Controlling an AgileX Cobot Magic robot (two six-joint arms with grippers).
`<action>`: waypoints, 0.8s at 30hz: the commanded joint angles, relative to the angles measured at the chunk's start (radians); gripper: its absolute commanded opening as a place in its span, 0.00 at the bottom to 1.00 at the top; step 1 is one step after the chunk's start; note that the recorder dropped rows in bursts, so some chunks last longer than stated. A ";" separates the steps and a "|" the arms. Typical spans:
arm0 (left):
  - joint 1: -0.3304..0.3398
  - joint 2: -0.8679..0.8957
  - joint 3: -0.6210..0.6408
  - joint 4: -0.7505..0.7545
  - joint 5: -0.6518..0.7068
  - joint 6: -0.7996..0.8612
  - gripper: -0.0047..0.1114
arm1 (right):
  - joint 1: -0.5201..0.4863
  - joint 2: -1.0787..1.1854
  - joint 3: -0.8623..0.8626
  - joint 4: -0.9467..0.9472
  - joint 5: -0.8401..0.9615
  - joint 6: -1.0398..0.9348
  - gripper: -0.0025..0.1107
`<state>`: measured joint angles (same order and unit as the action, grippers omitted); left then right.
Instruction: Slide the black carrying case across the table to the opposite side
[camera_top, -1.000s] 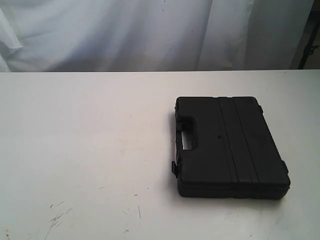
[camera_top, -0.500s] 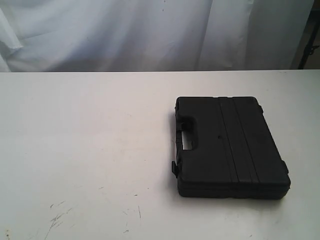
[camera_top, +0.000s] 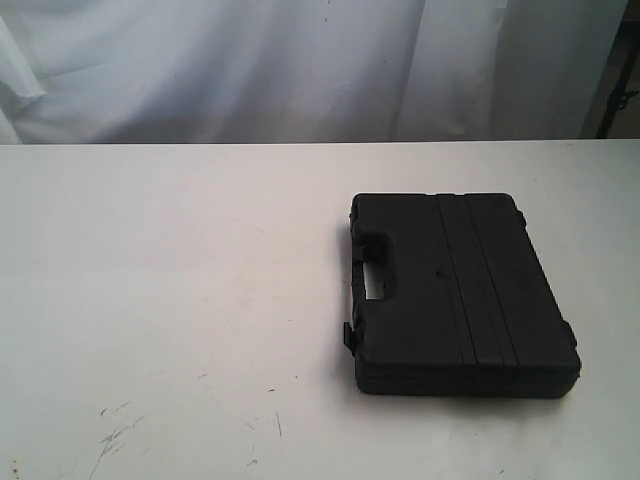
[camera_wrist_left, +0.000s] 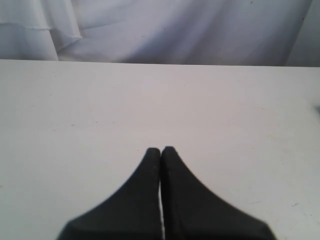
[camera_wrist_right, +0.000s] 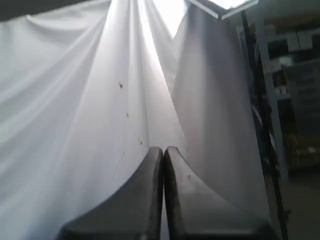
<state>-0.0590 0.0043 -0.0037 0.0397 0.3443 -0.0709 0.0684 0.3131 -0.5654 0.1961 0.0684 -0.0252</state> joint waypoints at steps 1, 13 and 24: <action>0.001 -0.004 0.004 0.000 -0.010 -0.002 0.04 | 0.001 0.187 -0.097 0.004 0.249 -0.056 0.02; 0.001 -0.004 0.004 0.000 -0.010 -0.002 0.04 | 0.001 0.510 -0.113 0.030 0.788 -0.074 0.02; 0.001 -0.004 0.004 0.000 -0.010 -0.002 0.04 | 0.001 0.542 -0.124 0.216 0.710 -0.141 0.02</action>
<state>-0.0590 0.0043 -0.0037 0.0397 0.3443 -0.0709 0.0684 0.8413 -0.6712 0.3547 0.8041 -0.1260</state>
